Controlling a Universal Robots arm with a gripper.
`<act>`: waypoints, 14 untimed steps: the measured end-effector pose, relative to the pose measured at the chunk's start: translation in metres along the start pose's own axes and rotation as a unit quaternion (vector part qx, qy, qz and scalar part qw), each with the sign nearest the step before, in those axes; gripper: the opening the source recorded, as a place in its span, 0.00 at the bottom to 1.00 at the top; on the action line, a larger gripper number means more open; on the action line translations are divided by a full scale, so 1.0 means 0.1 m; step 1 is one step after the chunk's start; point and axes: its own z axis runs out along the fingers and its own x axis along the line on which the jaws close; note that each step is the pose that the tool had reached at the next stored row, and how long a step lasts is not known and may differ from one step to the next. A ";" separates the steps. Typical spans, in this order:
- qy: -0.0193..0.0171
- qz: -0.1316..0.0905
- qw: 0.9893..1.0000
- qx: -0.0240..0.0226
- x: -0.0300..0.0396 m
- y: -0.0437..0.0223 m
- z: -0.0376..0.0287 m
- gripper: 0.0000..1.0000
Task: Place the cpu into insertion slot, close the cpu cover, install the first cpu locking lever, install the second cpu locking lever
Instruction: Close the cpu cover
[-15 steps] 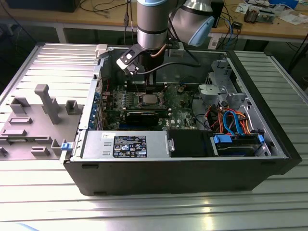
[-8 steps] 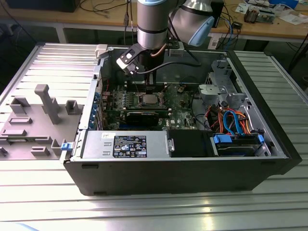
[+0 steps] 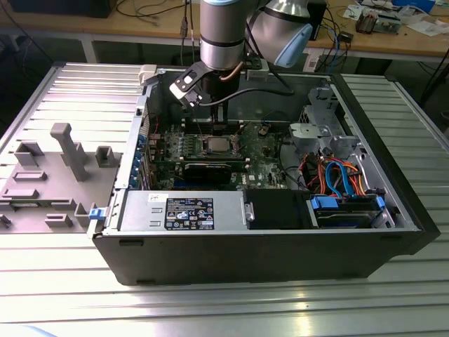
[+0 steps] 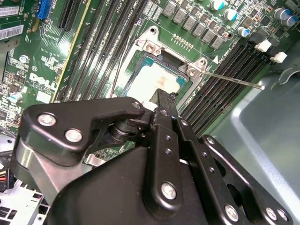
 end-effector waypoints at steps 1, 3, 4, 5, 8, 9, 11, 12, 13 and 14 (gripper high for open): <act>0.000 0.000 1.000 0.000 0.000 0.000 -0.004 0.11; 0.000 0.000 1.000 0.000 0.000 0.000 -0.007 0.11; 0.000 0.000 1.000 0.000 0.000 0.000 -0.011 0.11; 0.000 0.000 1.000 0.000 0.000 0.000 -0.013 0.11; 0.000 0.000 1.000 0.000 0.000 0.000 -0.020 0.11; 0.000 0.000 1.000 0.000 0.000 0.000 -0.024 0.11; 0.000 0.000 1.000 0.000 0.000 0.001 -0.029 0.11; 0.000 0.000 1.000 0.000 0.000 0.001 -0.031 0.11; 0.000 0.000 1.000 0.000 0.000 0.001 -0.037 0.11; 0.000 0.000 1.000 0.000 0.001 0.001 -0.040 0.11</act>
